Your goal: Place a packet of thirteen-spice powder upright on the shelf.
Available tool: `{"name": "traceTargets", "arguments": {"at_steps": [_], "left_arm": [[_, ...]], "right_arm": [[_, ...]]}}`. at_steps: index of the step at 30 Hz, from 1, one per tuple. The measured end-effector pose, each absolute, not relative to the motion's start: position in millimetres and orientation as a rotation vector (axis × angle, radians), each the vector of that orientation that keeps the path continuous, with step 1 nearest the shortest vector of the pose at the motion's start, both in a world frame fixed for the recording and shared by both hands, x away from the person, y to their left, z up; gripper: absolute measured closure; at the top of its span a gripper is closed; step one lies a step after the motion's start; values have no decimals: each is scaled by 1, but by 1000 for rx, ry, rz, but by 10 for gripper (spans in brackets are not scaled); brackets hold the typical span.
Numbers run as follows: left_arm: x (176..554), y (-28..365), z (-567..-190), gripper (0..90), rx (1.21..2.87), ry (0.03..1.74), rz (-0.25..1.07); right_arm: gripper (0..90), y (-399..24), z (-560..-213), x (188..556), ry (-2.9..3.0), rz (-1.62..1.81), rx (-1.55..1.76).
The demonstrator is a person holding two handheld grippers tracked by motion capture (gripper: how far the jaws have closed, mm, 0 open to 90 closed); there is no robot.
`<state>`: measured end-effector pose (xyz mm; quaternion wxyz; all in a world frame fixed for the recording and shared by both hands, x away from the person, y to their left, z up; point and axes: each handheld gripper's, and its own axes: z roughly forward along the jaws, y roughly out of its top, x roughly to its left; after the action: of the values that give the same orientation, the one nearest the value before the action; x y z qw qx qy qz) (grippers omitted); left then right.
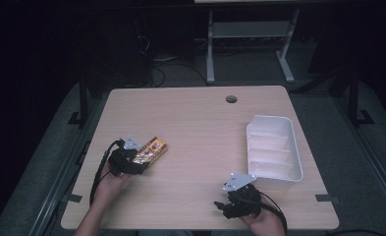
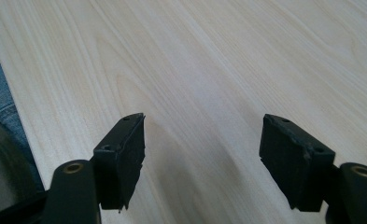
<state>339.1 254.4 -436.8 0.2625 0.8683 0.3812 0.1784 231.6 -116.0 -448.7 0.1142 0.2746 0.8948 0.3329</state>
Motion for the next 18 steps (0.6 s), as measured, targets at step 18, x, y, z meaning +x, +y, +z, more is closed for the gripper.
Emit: {"name": "traceTargets", "arguments": {"at_steps": [18], "left_arm": [[329,248,-425,331,2282,965,520]], "right_arm": [[305,-117,-446,231,2602,1014,821]]}}
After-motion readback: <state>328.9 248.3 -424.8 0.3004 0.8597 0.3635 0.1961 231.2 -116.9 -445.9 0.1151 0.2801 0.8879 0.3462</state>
